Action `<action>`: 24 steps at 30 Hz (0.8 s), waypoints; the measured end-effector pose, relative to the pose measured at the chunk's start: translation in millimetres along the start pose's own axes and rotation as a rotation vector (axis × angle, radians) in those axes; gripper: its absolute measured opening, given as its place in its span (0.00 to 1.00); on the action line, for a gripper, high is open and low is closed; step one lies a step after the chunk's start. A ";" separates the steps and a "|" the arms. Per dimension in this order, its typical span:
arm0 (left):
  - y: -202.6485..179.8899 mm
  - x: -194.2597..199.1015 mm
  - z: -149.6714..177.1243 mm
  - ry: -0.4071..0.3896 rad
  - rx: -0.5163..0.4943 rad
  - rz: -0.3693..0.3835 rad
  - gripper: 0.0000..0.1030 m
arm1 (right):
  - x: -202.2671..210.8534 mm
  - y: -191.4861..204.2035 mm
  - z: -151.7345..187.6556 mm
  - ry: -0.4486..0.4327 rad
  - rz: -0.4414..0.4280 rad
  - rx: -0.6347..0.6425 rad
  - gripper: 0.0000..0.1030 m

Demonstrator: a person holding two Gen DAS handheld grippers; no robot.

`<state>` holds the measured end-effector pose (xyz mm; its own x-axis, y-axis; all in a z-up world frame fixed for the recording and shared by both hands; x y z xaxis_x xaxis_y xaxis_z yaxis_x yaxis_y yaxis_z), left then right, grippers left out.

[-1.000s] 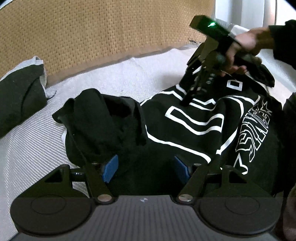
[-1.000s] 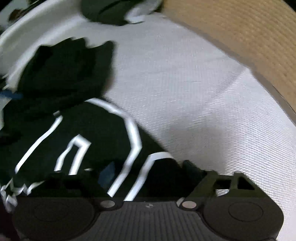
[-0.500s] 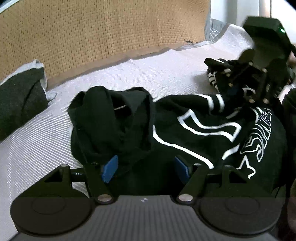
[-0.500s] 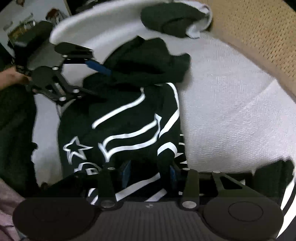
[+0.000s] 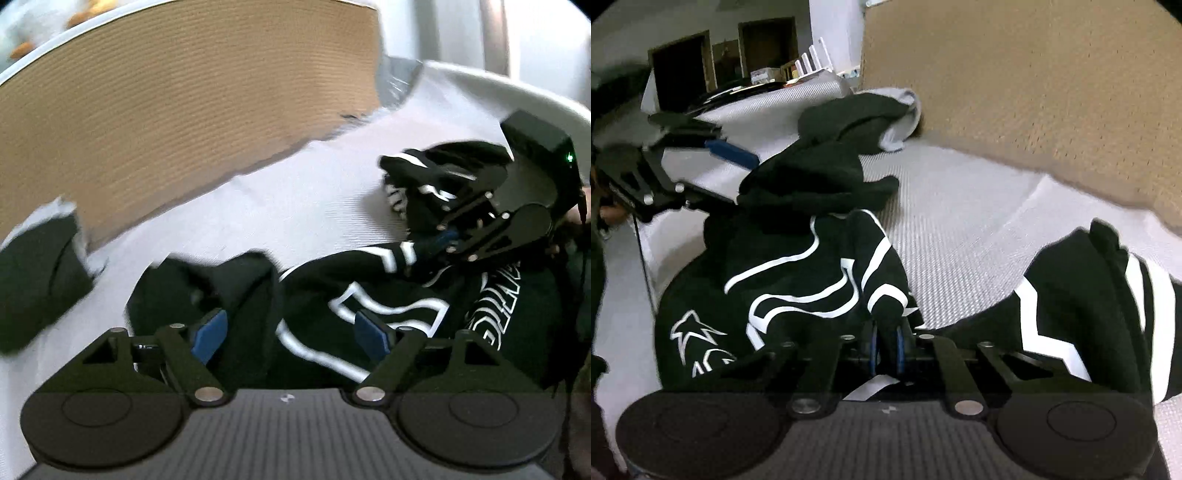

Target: Fold clothes

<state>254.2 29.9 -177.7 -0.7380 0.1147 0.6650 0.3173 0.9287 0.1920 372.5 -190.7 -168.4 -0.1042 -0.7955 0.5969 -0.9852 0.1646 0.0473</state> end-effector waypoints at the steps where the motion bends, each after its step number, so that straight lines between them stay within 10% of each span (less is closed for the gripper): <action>1: -6.3 -7.8 -9.5 0.019 -0.048 0.005 0.78 | 0.6 2.1 -4.2 -0.024 0.010 0.009 0.10; 7: -30.0 -75.8 -41.3 0.198 -0.278 0.026 0.80 | 6.2 -18.0 -12.0 -0.087 -0.018 -0.083 0.10; 15: -27.1 -127.7 -33.4 0.370 -0.298 0.146 0.80 | 14.9 -31.5 -22.9 -0.176 -0.156 -0.245 0.10; 24: -21.6 -90.5 -25.6 0.309 -0.242 0.217 0.23 | 25.7 -15.8 -31.9 -0.212 -0.217 -0.174 0.10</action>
<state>329.4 -9.5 -223.5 -0.4380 0.1533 0.8858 0.6028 0.7811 0.1629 389.7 -195.1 -128.2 0.0617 -0.9234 0.3789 -0.9516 0.0601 0.3015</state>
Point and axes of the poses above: each gripper's, at about its wrist camera, not at the fingertips, and x roughly against the way its jaws point, y to its left, z to its underside, the point moved 7 cm from there along -x, roughly the way its jaws point
